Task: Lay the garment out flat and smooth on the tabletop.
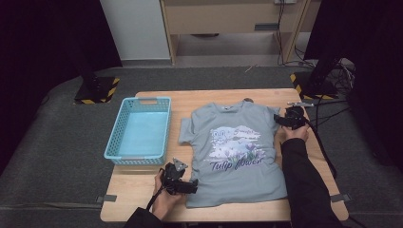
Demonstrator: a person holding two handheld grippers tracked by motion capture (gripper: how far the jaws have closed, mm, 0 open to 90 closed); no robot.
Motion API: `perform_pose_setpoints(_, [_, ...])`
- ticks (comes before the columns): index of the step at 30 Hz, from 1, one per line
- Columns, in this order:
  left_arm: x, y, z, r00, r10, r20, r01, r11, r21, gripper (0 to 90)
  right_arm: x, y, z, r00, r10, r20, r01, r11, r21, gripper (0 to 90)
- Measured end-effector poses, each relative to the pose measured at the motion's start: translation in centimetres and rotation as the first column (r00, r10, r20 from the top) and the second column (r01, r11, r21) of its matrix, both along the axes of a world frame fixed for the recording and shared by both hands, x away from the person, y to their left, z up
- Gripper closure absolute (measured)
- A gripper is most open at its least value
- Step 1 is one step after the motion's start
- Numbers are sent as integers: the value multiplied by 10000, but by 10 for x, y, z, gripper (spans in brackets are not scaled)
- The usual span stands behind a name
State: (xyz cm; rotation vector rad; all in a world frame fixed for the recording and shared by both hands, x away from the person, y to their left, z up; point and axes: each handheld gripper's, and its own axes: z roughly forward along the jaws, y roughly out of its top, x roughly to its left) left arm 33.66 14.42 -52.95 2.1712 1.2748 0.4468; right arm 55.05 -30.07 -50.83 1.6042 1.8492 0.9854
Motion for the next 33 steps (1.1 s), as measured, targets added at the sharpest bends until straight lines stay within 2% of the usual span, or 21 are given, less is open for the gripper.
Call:
perform_pose_setpoints(6, [0,0,0,10000,-20,-3,20,10000,0,9,2,4,-18,9991,5,-435,-9,10000,-77,475])
perform_pose_setpoints(10, [0,0,0,10000,-20,0,20,10000,1,9,2,9,-25,9985,106,-529,-114,9998,-152,659])
perform_pose_setpoints(13, [0,0,0,10000,-28,-2,28,10000,-1,9,2,11,-24,9972,340,-668,-325,9992,224,836])
perform_pose_setpoints(14, [0,0,0,10000,-25,0,25,10000,-4,9,2,11,-23,9971,376,-667,-357,9989,300,856])
perform_pose_setpoints(17, [0,0,0,10000,-36,1,36,10000,-3,9,-1,10,-14,9986,388,-361,-360,9965,748,867])
perform_pose_setpoints(20, [1,0,0,10000,-45,-3,45,10000,5,9,-7,15,4,9972,716,236,-730,9955,611,868])
perform_pose_setpoints(22, [1,0,0,10000,-36,-16,36,10000,14,9,-11,25,18,9921,1085,624,-1113,9929,421,868])
perform_pose_setpoints(25, [1,0,0,10000,-28,-9,28,10000,10,9,-17,49,33,9785,1786,1034,-1803,9836,76,867])
perform_pose_setpoints(26, [1,0,0,10000,-30,-10,30,10000,12,9,-18,58,35,9732,2052,1041,-2059,9786,-40,866])
perform_pose_setpoints(29, [1,0,0,10000,-44,-11,44,10000,15,9,-21,87,28,9578,2771,768,-2761,9608,-243,861])
perform_pose_setpoints(33, [1,0,0,10000,-56,-4,56,10000,9,9,-27,120,2,9347,3551,139,-3537,9334,-612,827])
